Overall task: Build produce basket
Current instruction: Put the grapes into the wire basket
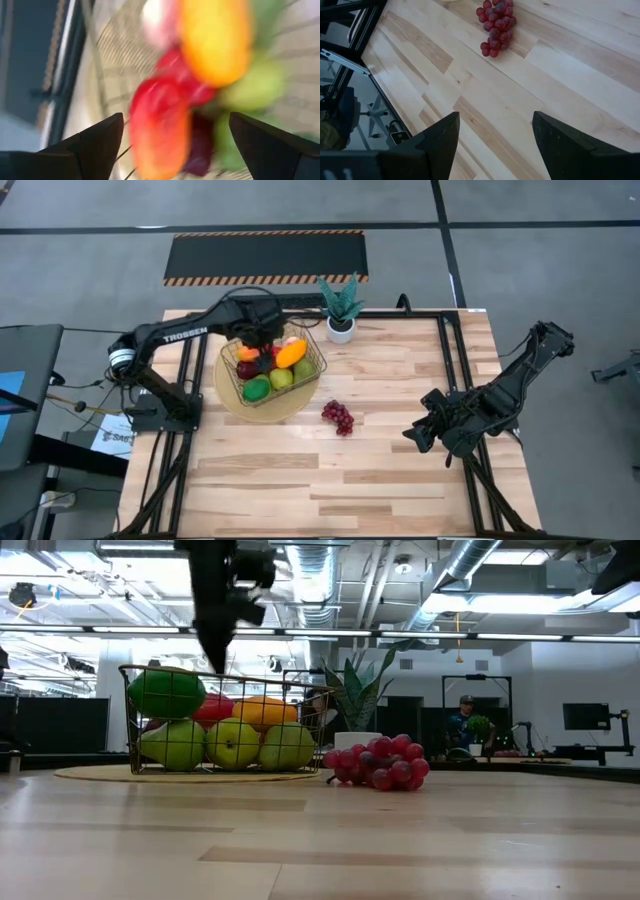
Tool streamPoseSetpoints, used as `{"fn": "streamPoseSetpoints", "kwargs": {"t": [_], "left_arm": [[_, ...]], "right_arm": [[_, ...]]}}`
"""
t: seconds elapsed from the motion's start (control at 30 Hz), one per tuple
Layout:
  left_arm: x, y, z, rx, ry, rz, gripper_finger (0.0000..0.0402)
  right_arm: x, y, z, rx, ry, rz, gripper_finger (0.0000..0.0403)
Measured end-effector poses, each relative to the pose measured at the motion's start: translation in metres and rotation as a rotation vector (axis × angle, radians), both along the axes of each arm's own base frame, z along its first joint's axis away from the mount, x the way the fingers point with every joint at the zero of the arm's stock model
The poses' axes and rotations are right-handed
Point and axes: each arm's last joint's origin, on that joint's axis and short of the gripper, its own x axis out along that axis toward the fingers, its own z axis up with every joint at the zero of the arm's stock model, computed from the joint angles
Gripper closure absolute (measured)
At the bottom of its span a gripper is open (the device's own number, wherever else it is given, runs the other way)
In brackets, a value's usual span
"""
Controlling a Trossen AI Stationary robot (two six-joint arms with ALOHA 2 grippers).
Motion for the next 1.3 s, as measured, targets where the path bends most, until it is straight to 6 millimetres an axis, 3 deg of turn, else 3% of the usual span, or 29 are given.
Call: {"fn": "streamPoseSetpoints", "kwargs": {"t": [0.13, 0.27, 0.5, 0.63, 0.77, 1.07, 1.3], "left_arm": [[0.016, -0.012, 0.029, -0.087, -0.188, -0.076, 0.0052], [0.034, -0.037, 0.053, -0.176, -0.364, -0.201, 0.0052], [0.071, -0.105, 0.061, -0.139, -0.535, -0.477, 0.0052], [0.095, -0.13, 0.045, -0.09, -0.545, -0.549, 0.0052], [0.12, -0.141, 0.014, -0.093, -0.489, -0.611, 0.0052], [0.157, -0.136, -0.059, -0.073, -0.326, -0.659, 0.0052], [0.172, -0.137, -0.097, -0.078, -0.274, -0.705, 0.0052]], "right_arm": [[0.0, 0.0, 0.0, -0.001, 0.0, 0.0, 0.0129], [0.0, 0.0, 0.0, 0.0, 0.0, 0.0, 0.0129], [0.0, 0.0, 0.0, -0.002, 0.0, 0.002, 0.0129], [0.0, 0.0, 0.0, -0.015, -0.001, 0.019, 0.0129], [0.0, 0.0, 0.0, -0.017, 0.001, 0.019, 0.0129], [0.0, 0.001, 0.0, -0.012, -0.003, 0.022, 0.0129], [0.0, 0.001, 0.0, -0.012, -0.001, 0.023, 0.0129]]}}
